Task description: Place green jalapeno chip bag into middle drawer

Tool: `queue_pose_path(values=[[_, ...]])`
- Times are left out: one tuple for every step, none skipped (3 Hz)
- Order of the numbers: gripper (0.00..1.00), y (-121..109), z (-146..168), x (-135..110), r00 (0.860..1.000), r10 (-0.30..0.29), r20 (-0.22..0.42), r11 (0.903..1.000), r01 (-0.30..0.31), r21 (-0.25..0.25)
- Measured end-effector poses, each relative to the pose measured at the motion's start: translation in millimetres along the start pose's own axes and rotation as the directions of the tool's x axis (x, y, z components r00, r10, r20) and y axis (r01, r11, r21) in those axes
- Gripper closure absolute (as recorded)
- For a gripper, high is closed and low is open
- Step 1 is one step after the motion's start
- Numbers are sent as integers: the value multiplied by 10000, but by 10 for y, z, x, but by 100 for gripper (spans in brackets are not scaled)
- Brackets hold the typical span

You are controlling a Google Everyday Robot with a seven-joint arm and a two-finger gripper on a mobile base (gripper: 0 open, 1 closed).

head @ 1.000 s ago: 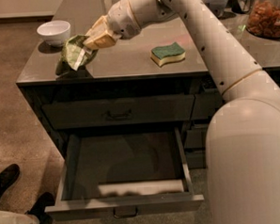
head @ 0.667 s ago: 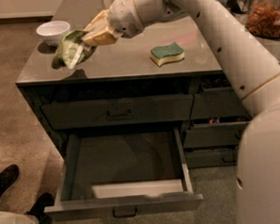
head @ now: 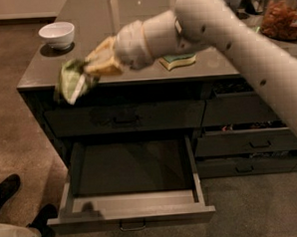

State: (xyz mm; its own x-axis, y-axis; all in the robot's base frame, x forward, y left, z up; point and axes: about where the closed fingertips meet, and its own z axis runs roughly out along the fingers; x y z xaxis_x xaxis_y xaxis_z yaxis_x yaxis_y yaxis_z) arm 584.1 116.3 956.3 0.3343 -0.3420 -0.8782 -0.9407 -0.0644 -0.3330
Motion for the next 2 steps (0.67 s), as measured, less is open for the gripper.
queue_pose_path(values=[[100,426,393,618,9963,832,-221,9953,-842,-477],[100,739,853,1338,9846,1695,-421,9811,-1726,-869]])
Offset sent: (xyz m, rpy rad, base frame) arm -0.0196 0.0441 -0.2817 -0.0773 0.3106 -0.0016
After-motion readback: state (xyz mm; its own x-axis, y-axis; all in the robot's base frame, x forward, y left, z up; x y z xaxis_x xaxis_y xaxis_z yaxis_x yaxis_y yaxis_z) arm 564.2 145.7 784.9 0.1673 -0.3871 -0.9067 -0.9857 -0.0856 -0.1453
